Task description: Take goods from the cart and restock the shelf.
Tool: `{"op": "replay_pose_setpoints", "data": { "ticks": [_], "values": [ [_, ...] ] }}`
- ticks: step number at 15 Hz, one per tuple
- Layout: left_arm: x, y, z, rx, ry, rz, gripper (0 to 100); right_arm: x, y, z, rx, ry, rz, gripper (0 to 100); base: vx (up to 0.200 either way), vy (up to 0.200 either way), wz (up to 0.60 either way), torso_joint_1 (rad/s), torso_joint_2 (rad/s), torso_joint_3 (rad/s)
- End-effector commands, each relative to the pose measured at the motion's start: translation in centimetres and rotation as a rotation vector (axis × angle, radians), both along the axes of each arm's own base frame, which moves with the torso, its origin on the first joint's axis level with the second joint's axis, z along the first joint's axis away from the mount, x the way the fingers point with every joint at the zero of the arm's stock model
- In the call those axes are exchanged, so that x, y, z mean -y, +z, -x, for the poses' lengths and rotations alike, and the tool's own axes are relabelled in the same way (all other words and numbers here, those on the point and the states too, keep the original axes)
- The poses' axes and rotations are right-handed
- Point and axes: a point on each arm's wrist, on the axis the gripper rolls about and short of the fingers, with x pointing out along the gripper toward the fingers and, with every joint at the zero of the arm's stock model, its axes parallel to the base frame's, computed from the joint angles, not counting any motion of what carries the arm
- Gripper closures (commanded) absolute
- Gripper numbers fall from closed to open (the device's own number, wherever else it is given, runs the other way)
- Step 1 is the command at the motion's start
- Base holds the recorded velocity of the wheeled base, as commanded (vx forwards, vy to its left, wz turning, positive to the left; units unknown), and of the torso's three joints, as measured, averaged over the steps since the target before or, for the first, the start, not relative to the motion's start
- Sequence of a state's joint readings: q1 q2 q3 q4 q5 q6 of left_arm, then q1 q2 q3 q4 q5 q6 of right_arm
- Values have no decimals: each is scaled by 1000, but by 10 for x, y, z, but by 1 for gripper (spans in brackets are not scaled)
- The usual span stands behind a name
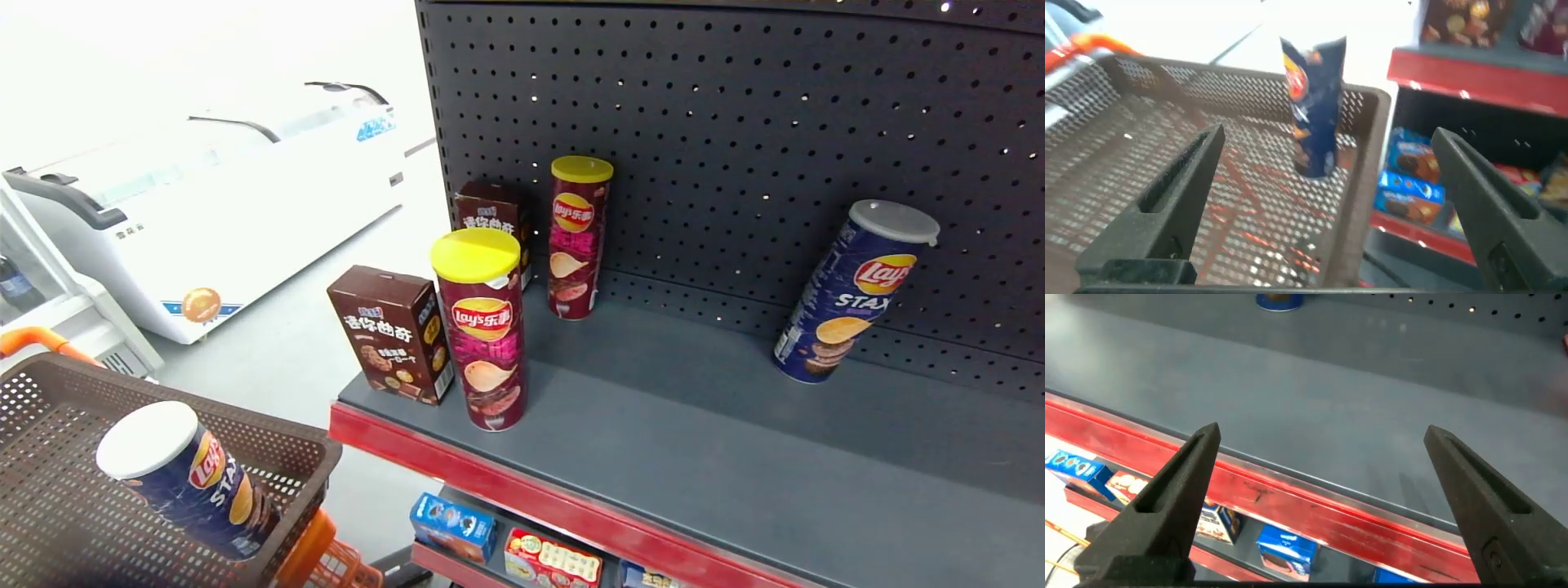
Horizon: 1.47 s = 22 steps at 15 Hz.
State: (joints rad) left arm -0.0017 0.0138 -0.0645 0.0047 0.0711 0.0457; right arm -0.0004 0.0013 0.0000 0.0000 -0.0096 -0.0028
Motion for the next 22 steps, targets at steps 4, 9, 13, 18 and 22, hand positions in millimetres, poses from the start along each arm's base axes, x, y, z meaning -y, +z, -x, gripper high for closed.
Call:
{"op": "replay_pose_setpoints", "data": {
  "ticks": [4,9,13,18,22],
  "values": [
    [-3,77,-49,-275,122,39,0,0,0,0,0,1,0,0,0,0,0,0,0,0],
    [-11,59,-85,-531,168,61,0,0,0,0,0,1,0,0,0,0,0,0,0,0],
    [-13,26,-108,-624,143,63,0,0,0,0,0,1,0,0,0,0,0,0,0,0],
    [-17,2,-132,-560,146,61,0,0,0,0,0,1,0,0,0,0,0,0,0,0],
    [-16,-1,-158,-529,110,59,0,0,0,0,0,1,0,0,0,0,0,0,0,0]
  ]
}}
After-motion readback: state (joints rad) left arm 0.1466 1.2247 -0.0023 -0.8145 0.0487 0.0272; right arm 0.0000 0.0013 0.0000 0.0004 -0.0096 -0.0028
